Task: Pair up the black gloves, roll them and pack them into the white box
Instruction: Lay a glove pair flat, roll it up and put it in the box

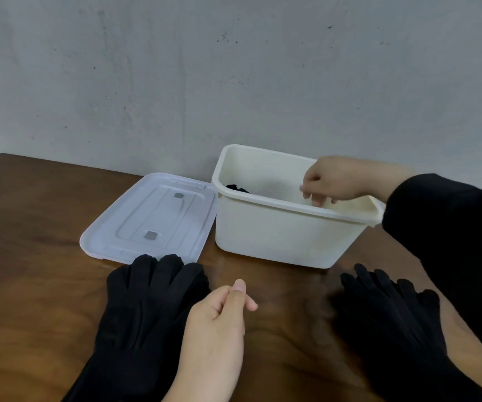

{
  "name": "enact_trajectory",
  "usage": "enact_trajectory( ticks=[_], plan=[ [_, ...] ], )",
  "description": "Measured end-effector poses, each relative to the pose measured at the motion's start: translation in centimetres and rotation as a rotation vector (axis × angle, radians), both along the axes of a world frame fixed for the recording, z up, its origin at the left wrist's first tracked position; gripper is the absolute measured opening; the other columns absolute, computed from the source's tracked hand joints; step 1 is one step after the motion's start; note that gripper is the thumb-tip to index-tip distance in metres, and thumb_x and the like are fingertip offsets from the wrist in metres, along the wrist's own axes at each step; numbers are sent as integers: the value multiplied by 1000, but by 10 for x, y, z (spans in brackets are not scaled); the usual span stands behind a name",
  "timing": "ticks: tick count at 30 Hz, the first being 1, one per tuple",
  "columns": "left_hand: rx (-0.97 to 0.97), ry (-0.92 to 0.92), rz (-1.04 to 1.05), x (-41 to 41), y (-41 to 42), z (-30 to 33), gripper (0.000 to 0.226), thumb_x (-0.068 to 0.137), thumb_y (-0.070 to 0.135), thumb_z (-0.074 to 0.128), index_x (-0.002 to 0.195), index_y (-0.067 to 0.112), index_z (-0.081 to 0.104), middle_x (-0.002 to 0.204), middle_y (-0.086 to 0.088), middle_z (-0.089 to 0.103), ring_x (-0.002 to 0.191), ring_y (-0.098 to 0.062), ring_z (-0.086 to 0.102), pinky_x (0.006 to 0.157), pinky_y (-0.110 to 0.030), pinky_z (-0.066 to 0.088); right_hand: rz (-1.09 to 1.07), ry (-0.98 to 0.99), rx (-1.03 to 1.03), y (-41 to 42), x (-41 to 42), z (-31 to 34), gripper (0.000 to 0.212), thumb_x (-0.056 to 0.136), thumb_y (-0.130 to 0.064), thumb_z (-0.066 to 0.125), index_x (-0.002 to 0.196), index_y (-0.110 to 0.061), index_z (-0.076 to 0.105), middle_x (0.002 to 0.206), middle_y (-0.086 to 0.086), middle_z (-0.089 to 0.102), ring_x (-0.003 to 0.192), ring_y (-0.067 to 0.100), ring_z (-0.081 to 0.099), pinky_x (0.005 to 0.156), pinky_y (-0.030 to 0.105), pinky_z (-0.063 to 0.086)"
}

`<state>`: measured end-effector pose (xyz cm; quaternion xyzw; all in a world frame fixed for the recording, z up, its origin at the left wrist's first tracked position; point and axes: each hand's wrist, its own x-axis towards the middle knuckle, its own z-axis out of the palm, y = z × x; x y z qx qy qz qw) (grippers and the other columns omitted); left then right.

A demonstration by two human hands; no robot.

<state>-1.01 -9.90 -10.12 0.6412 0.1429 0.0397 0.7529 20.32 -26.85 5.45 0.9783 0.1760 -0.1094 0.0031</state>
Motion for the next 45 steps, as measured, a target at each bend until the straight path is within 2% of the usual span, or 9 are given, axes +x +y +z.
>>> enact_trajectory(
  ticks=[7, 12, 19, 22, 26, 30, 37, 40, 45],
  plan=[
    [36, -28, -41, -9, -2, 7, 43, 100, 37, 51, 62, 22, 65, 49, -1, 30, 43, -12, 25, 48, -29, 29, 17, -526, 490, -46, -130, 10, 40, 97, -42, 52, 69, -16, 60, 56, 3, 58, 46, 12, 48, 50, 31, 39],
    [209, -52, -97, -18, -4, 15, 39, 99, 42, 49, 68, 24, 64, 59, -8, 31, 49, -15, 30, 60, -31, 40, 17, -256, 232, -104, -206, -47, 27, 87, -63, 46, 87, -43, 64, 95, -26, 62, 78, -6, 62, 66, 22, 52],
    [345, -74, -121, -23, -8, 17, 38, 100, 42, 49, 70, 25, 65, 57, -5, 36, 48, -12, 36, 71, -32, 52, 10, 76, 193, -167, -242, -82, 56, 65, -79, 53, 119, -79, 41, 134, -62, 20, 123, -28, 34, 85, 4, 44],
    [368, -78, -116, -26, -9, 18, 38, 100, 40, 49, 68, 26, 65, 50, 0, 37, 43, -4, 38, 89, -32, 54, 69, -26, 222, -167, -244, -82, 24, 85, -57, 59, 104, -72, 56, 130, -62, 26, 120, -32, 34, 87, -1, 36],
    [412, -130, -124, -28, -8, 18, 38, 100, 40, 49, 67, 28, 65, 45, 9, 42, 44, -1, 45, 78, -25, 49, 14, -143, 222, -160, -247, -81, 24, 93, -42, 59, 98, -66, 59, 121, -56, 44, 118, -29, 39, 102, 10, 40],
    [572, -261, -144, -31, -3, 21, 39, 98, 43, 48, 66, 26, 63, 50, 1, 45, 49, -7, 49, 55, -13, 42, -151, -519, 463, -137, -252, -58, 29, 92, -23, 63, 94, -52, 65, 99, -38, 63, 86, -13, 62, 66, 8, 50],
    [846, -469, -330, -46, 1, 39, 43, 97, 55, 39, 71, 26, 56, 56, 2, 52, 53, -12, 53, 52, -24, 43, -245, -414, 928, -90, -248, -11, 22, 82, -52, 62, 99, -41, 71, 86, -10, 76, 56, 24, 72, 72, 53, 59],
    [1029, -566, -419, -48, 4, 40, 46, 100, 57, 34, 69, 26, 45, 59, 2, 52, 60, -14, 54, 55, -29, 47, -256, -213, 885, -64, -236, -11, 11, 90, -40, 62, 93, -40, 73, 84, -18, 76, 64, 16, 75, 76, 48, 59],
    [1330, -591, -446, -50, 13, 54, 49, 100, 61, 24, 71, 26, 42, 58, 6, 48, 57, -11, 51, 59, -32, 50, -255, -473, 1066, -32, -236, -32, 13, 92, -30, 65, 84, -37, 72, 78, -22, 74, 71, -4, 72, 67, 14, 54]
  ],
)
